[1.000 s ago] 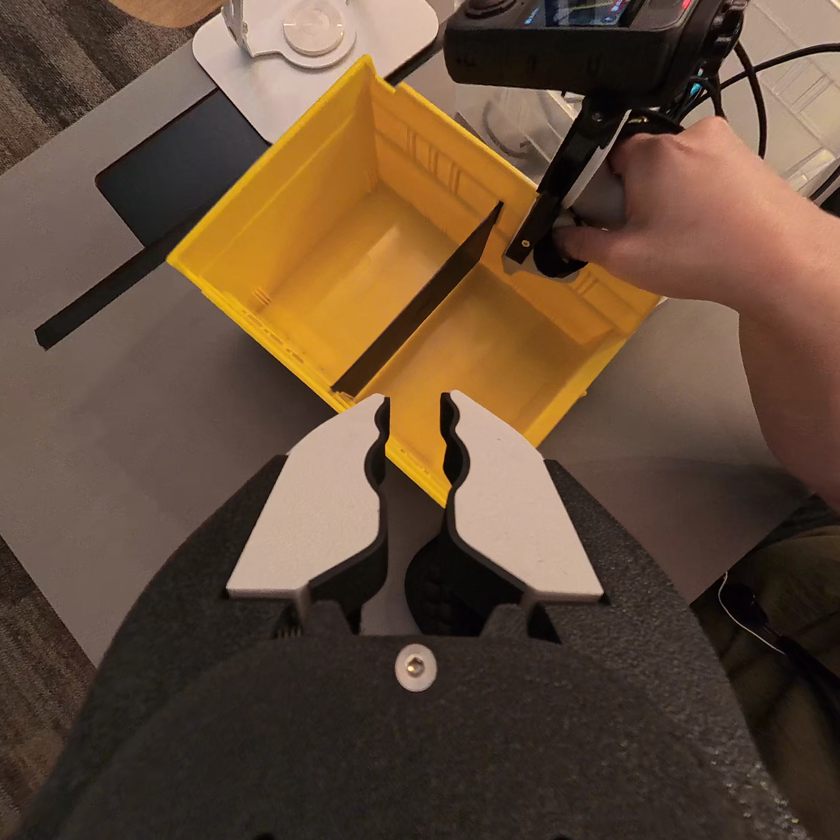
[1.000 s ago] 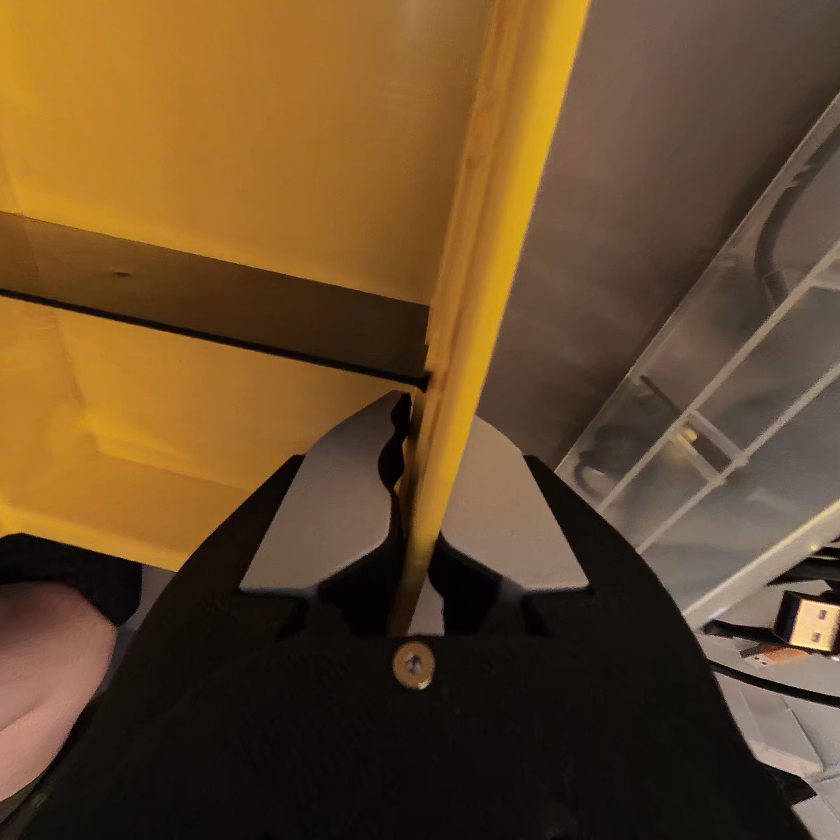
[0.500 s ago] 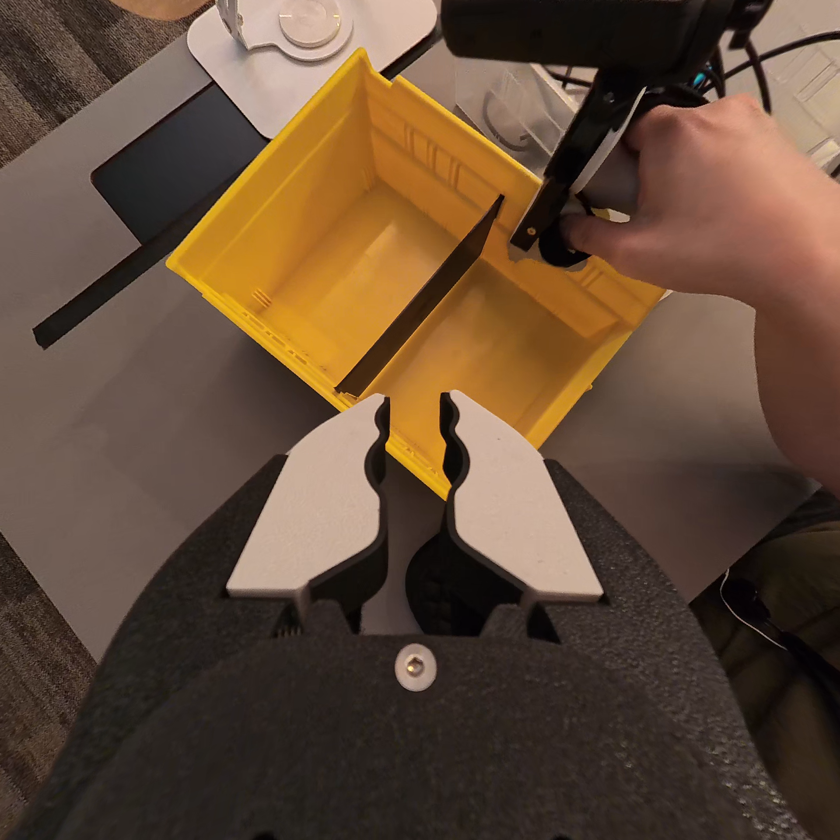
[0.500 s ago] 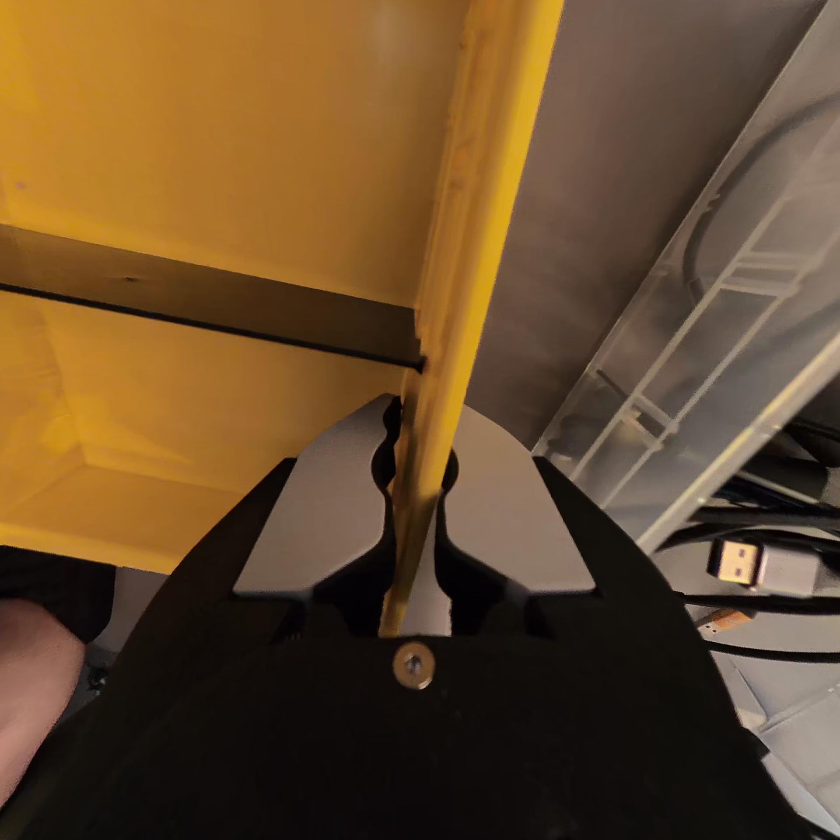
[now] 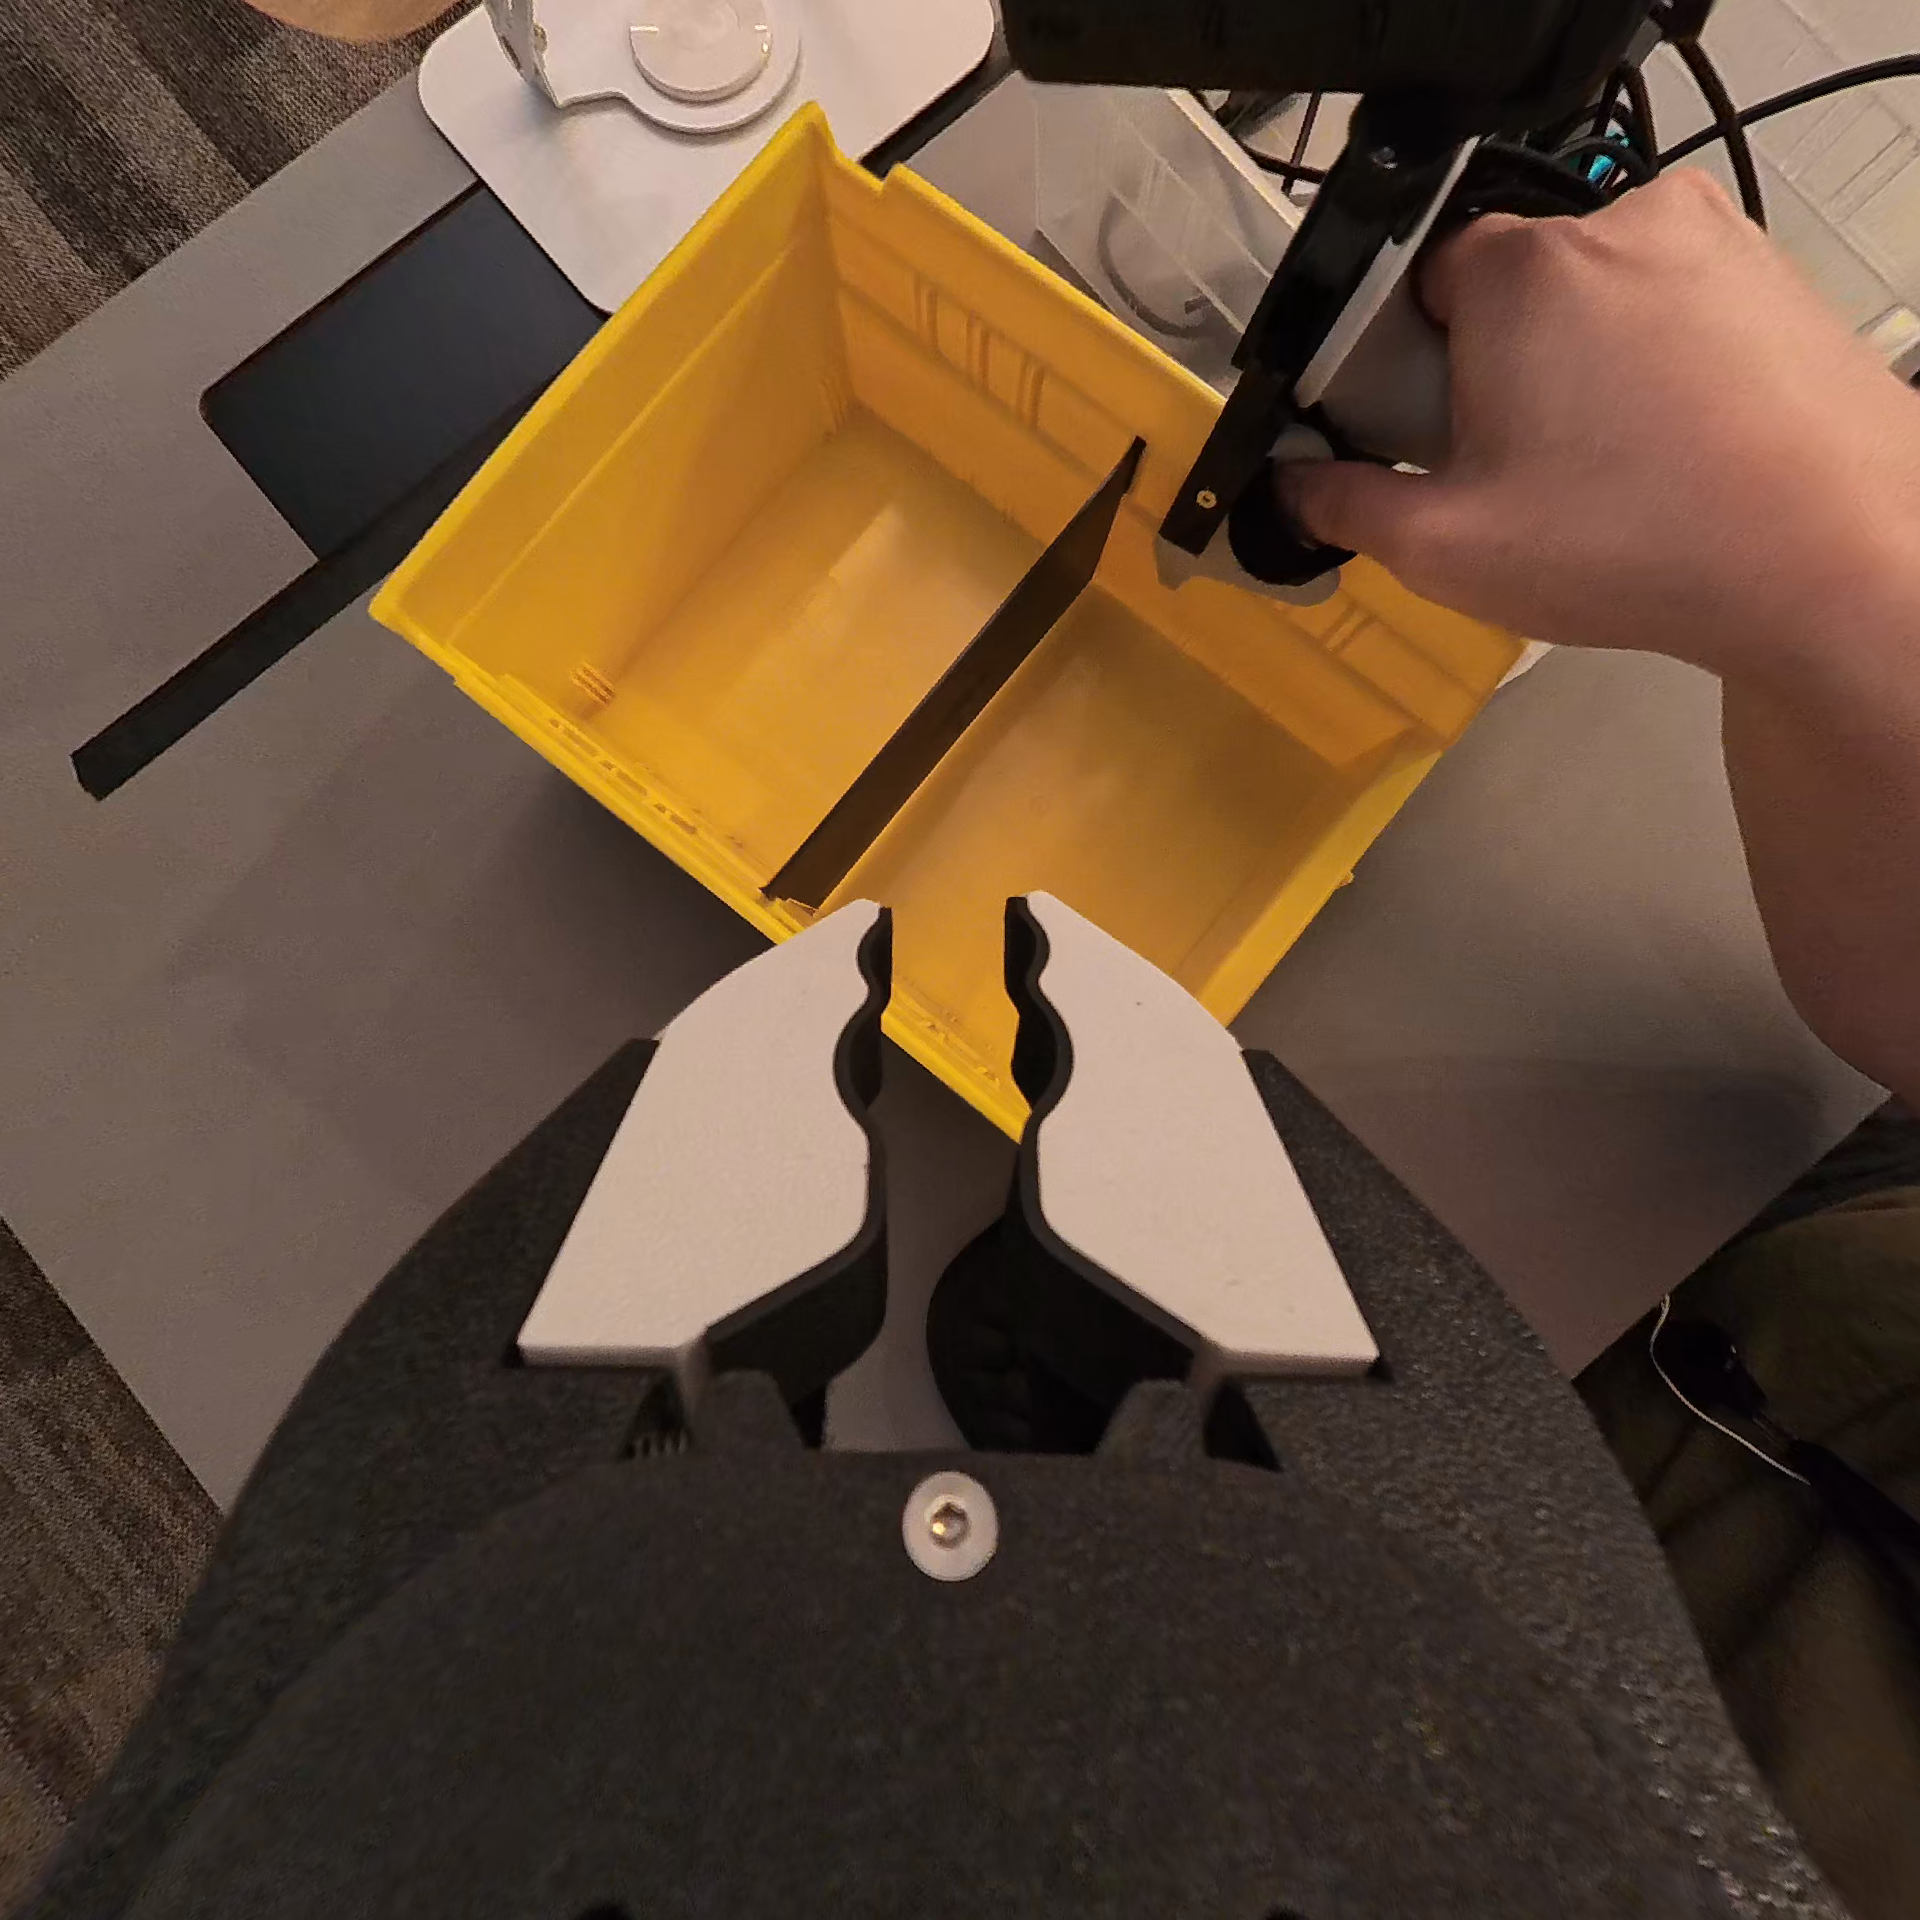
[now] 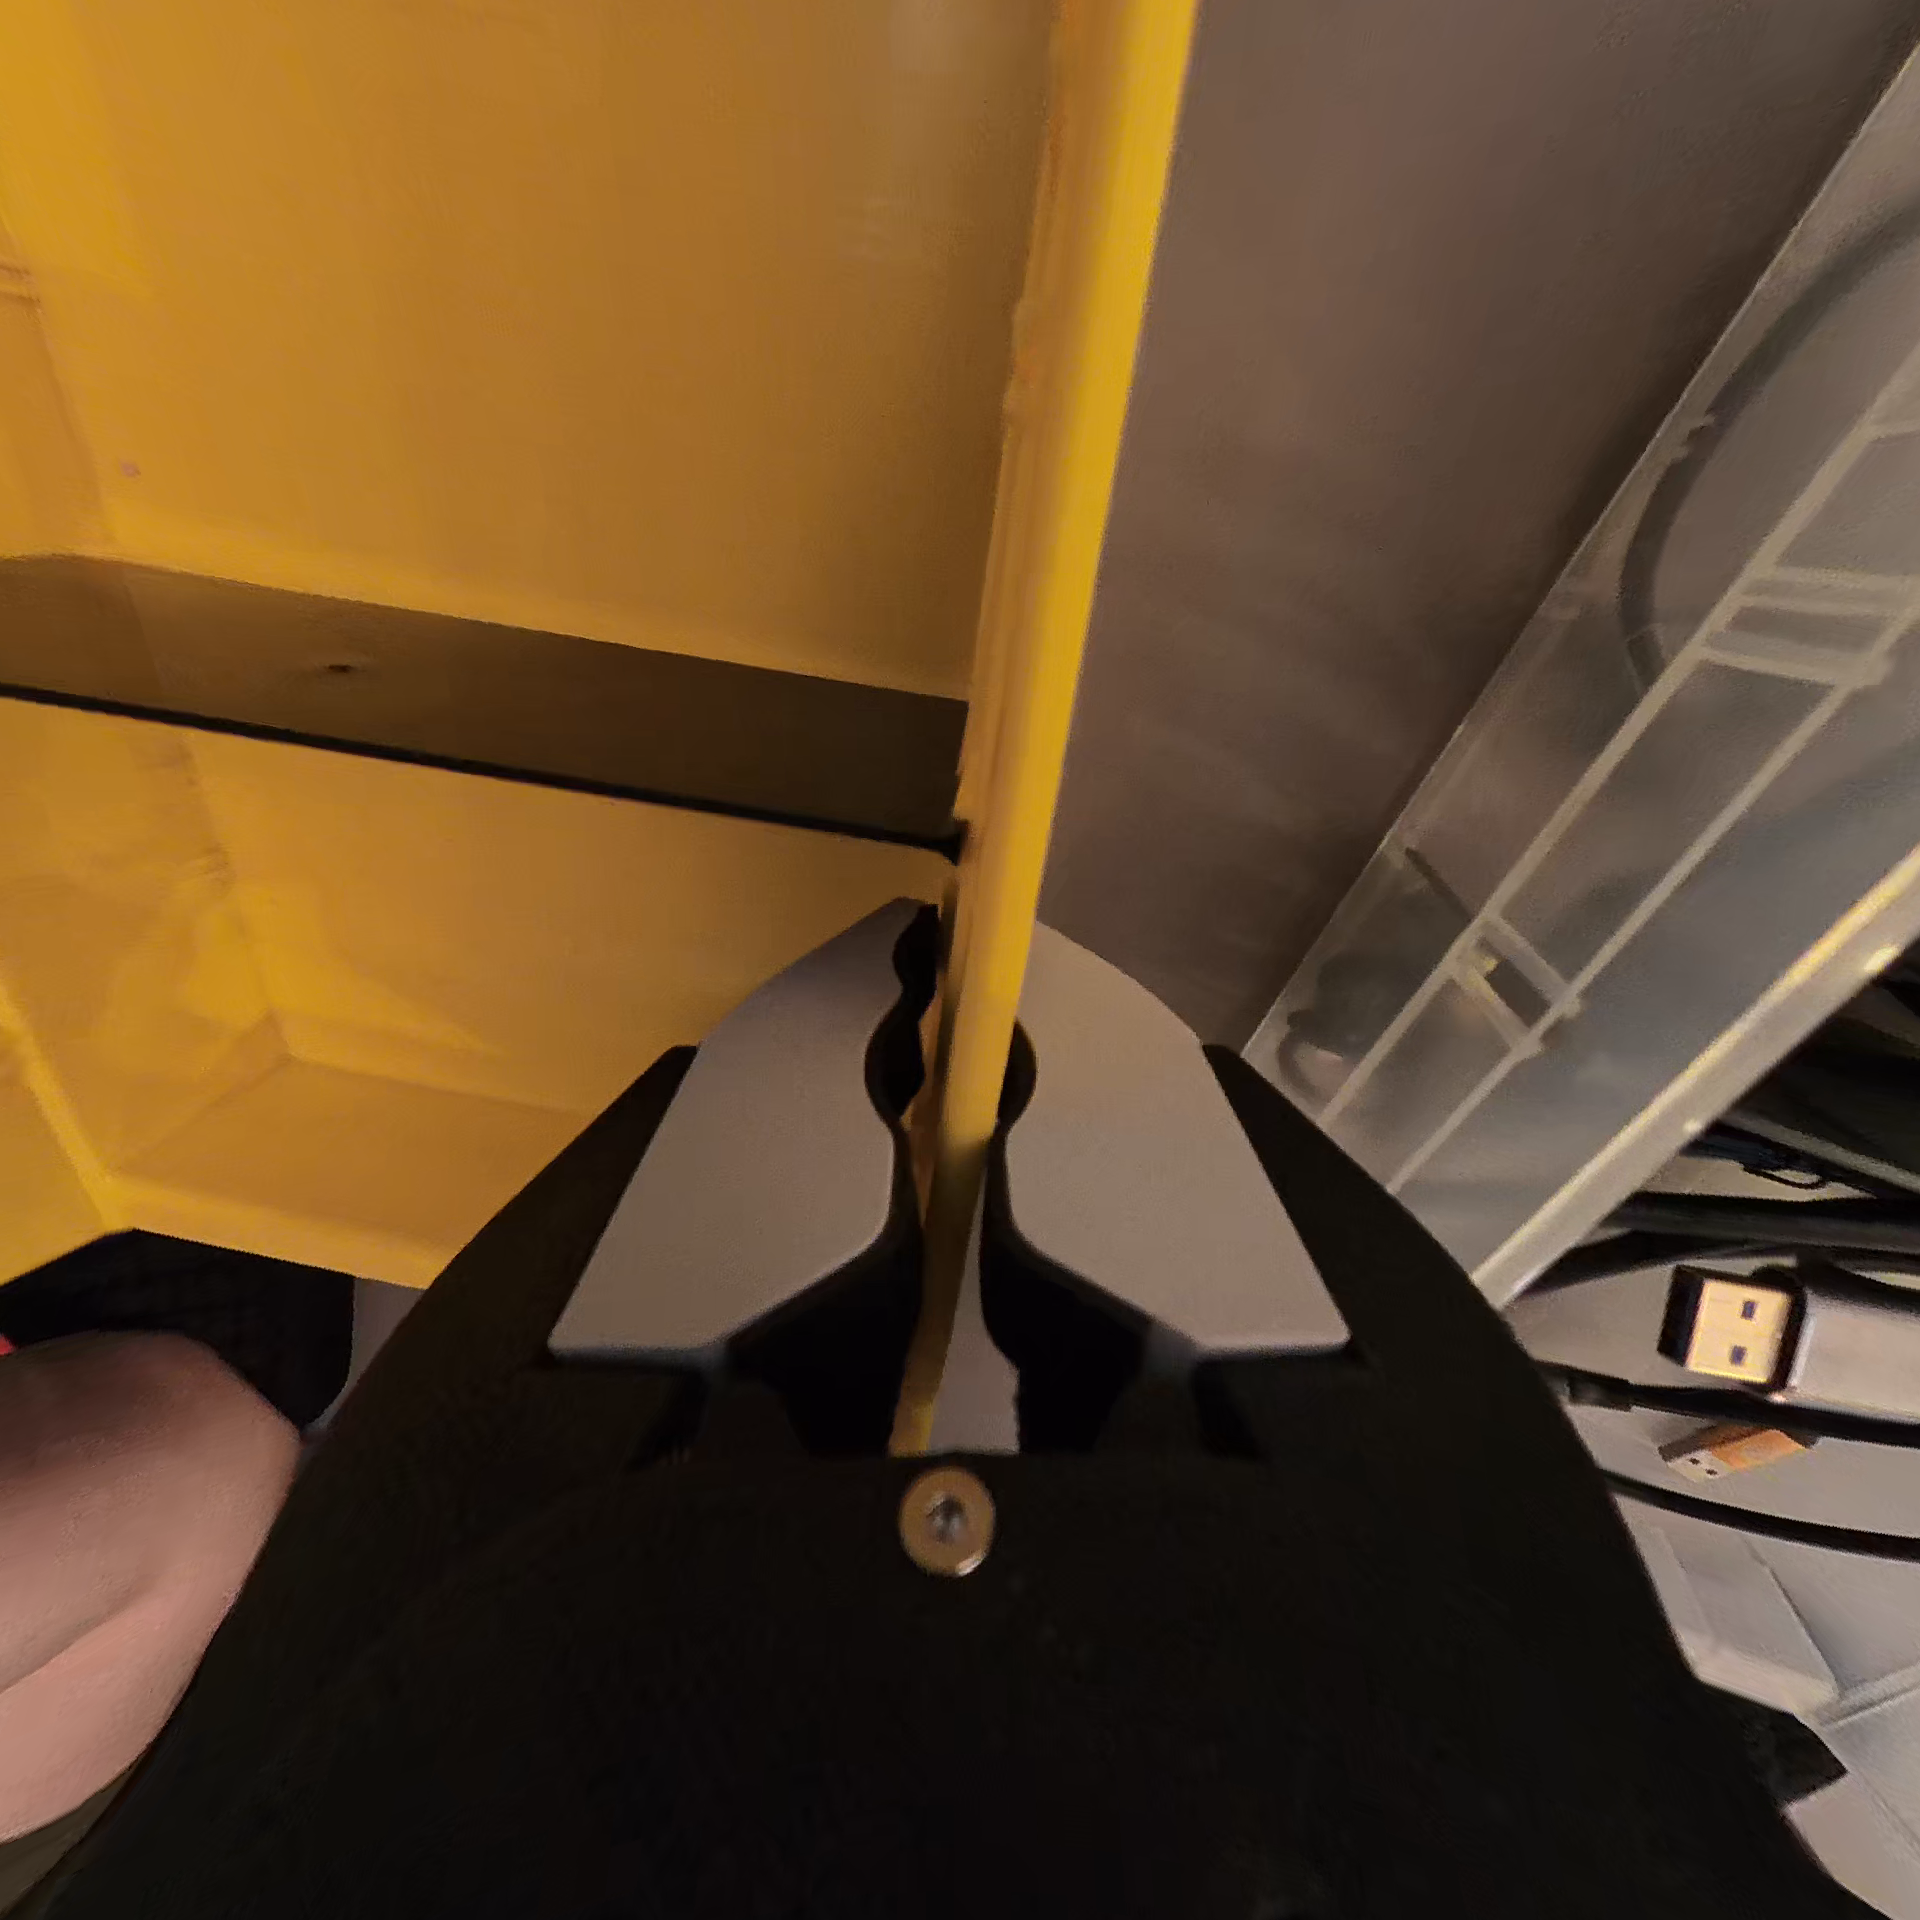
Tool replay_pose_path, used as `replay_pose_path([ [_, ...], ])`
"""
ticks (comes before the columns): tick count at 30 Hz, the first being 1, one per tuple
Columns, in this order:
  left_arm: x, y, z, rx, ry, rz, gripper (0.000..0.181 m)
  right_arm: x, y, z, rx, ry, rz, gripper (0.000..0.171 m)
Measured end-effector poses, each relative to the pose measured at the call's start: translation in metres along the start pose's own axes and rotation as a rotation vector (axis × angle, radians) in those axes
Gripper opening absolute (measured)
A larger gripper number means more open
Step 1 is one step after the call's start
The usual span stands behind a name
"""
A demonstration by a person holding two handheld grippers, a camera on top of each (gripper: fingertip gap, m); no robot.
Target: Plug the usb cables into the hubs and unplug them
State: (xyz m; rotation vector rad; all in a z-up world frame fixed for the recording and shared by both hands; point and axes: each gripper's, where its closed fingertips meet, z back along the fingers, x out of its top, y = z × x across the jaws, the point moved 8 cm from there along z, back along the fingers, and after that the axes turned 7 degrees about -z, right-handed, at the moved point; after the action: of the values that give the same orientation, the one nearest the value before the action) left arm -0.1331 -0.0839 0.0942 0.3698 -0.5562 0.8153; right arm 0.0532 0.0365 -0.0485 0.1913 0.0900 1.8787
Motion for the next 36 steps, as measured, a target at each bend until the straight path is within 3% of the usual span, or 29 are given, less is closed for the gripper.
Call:
replay_pose_path([
  [4, 0.000, 0.000, 0.000, 0.000, -0.002, -0.002, 0.020, 0.004, -0.001, 0.008, -0.001, -0.070, 0.010, 0.006],
  [36, 0.001, -0.004, -0.001, -0.003, 0.007, -0.019, 0.020, 0.007, -0.005, 0.000, -0.102, -0.036, 0.065, 0.015],
])
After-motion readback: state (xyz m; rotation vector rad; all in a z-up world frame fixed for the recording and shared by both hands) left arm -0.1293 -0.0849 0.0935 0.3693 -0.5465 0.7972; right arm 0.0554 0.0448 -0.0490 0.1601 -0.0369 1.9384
